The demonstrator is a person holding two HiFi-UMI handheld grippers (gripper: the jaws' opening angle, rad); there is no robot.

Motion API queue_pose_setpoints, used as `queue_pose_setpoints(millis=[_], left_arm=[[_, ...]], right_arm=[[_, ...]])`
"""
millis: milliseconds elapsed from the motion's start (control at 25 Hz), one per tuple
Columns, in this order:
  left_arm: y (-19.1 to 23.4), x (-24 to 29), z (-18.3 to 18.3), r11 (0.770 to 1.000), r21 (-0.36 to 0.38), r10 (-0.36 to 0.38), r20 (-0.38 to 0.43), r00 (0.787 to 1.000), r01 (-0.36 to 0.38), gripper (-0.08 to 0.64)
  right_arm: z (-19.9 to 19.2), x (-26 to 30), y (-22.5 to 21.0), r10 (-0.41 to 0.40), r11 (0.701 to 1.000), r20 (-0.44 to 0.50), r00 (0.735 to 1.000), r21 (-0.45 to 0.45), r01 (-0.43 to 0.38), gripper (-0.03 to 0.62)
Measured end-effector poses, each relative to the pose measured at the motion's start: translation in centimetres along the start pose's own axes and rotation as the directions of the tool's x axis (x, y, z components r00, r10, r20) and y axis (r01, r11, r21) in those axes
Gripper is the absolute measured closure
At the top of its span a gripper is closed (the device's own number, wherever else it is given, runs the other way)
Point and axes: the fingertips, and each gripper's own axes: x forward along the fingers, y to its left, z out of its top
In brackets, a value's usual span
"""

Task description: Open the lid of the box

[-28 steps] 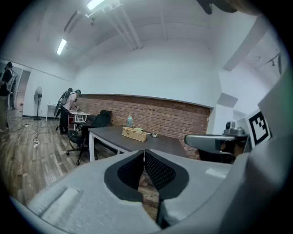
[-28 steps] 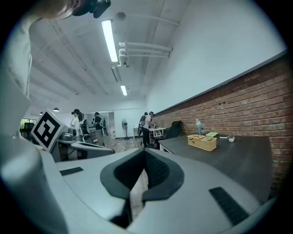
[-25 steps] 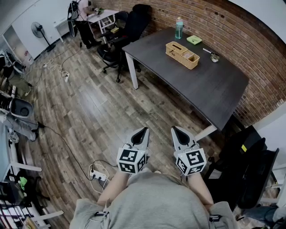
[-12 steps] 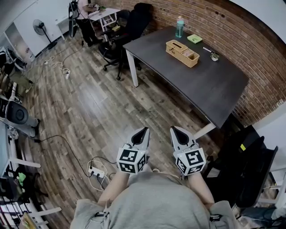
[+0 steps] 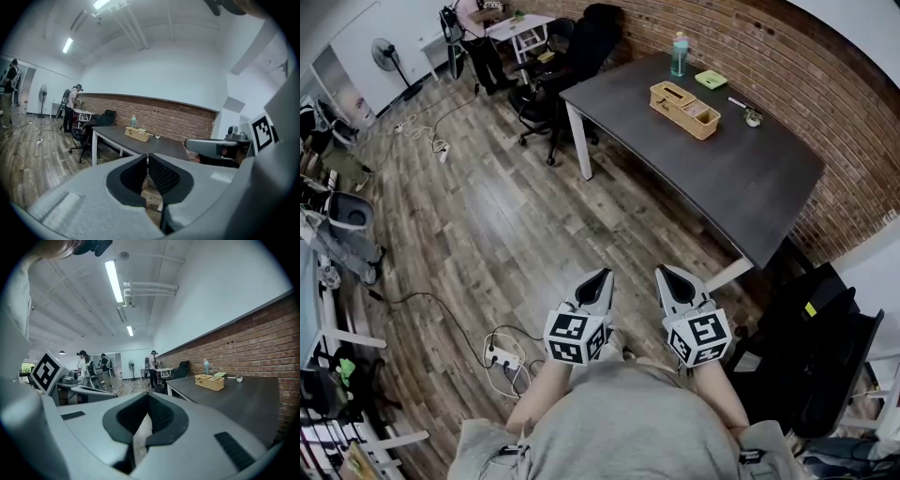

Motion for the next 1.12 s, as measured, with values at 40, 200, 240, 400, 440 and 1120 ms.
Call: queue_pose_setpoints(millis=[40, 200, 240, 400, 440, 1120], left_arm=[[0.1, 0.1, 0.1, 1.000, 0.000, -0.002, -0.001, 1.000, 0.002, 0.537], [0.5, 1.0, 0.1, 1.000, 0.003, -0.012, -0.001, 1.000, 0.012, 0.535], [0.7, 1.3, 0.1, 1.000, 0.004, -0.014, -0.002, 1.000, 0.014, 0.535], [1.6, 3.2, 0.3, 1.000, 0.005, -0.024, -0.005, 1.000, 0.024, 0.535], [1.9, 3.8, 0.5, 1.000, 0.006, -0.028, -0.006, 1.000, 0.028, 0.535], [10.8, 14.6, 6.8, 0.995, 0.032, -0.099, -0.020, 0.995, 0.099, 0.478]], right_arm=[[0.0, 0.2, -0.1, -0.001, 1.000, -0.003, 1.000, 0.002, 0.001, 0.591], [-0.4, 1.0, -0.8, -0.010, 1.000, -0.016, 1.000, 0.008, 0.010, 0.589], [-0.6, 1.3, -1.0, -0.012, 1.000, -0.018, 1.000, 0.012, 0.012, 0.590], [-0.8, 2.7, -2.5, -0.023, 0.999, -0.021, 1.000, 0.037, 0.024, 0.589], [-0.8, 3.2, -2.9, -0.026, 0.999, -0.022, 0.999, 0.043, 0.027, 0.588], [3.4, 16.9, -9.5, -0.076, 0.996, -0.025, 0.997, 0.050, 0.077, 0.492]])
